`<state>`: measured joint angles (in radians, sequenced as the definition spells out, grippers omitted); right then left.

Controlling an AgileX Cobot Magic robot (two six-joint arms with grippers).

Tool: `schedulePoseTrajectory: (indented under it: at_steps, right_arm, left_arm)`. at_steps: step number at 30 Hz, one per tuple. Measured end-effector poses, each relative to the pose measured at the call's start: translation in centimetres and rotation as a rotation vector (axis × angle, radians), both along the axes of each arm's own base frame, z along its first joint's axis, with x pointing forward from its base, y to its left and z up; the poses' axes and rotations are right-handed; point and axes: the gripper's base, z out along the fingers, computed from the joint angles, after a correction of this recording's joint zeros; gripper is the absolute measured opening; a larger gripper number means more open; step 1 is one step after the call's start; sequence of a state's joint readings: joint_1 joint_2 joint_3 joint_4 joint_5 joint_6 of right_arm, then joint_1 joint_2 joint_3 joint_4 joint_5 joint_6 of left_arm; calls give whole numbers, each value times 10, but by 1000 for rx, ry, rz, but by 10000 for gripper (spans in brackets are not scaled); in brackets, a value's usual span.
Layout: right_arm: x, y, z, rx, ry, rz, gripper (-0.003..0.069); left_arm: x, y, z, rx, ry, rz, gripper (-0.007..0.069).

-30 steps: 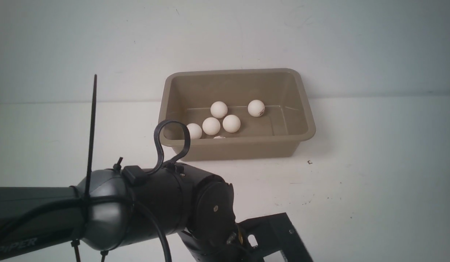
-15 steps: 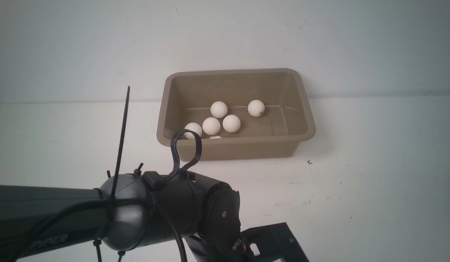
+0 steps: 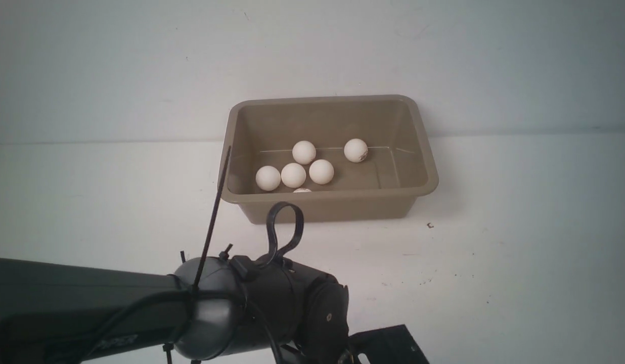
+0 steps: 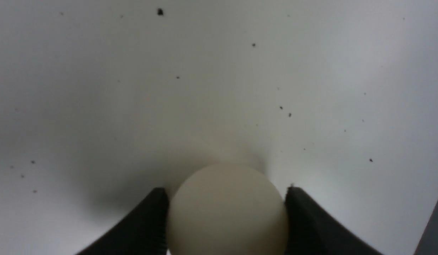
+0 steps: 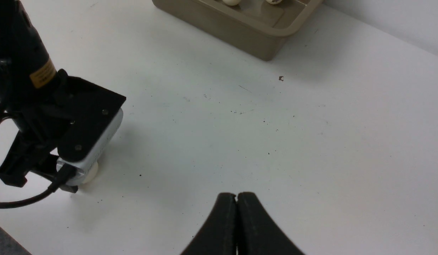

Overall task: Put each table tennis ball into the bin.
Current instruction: Use the left arm to clamp the table tennis ball closest to it, then use the left arm to put the table tennis ball into the box

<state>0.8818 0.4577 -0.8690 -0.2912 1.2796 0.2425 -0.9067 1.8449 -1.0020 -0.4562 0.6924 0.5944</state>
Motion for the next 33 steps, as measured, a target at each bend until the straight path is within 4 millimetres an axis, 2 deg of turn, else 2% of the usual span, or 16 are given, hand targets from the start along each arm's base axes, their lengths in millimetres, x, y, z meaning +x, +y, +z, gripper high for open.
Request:
schedulePoseTrajectory:
  at_steps: [3,6,12,15,18,21,22,24,26,29,33]
  right_arm:
    - [0,0,0,-1,-1,-1,-16]
    - [0,0,0,-2,-2,-2,-16]
    - [1,-1,0,-10,-12,-8,-16]
    - [1,-1,1,-13,-15,-11,-16]
    - [1,-1,1,-13,-15,-11,-16]
    - [1,-1,1,-12,-14,-10,-16]
    - [1,-1,1,-12,-14,-10,-16]
    - [1,-1,1,-12,-14,-10,-16]
    - [1,-1,0,-11,-13,-9,-16]
    - [1,-1,0,-10,-12,-8,-16]
    - [0,0,0,0,-1,-4,-16]
  left_arm:
    - [4,-1,6,-31,-49,17,352]
    - [7,-1,24,-79,-126,11,352]
    - [19,-2,104,-216,-395,-26,352]
    - [42,3,142,-247,-577,21,352]
    - [77,17,157,-235,-684,136,352]
    - [123,40,156,-202,-750,280,352]
    - [129,43,155,-197,-755,296,352]
    - [162,60,147,-174,-774,384,352]
    - [186,73,135,-153,-769,447,352]
    - [211,84,120,-123,-759,496,352]
    - [235,93,89,-74,-717,530,352]
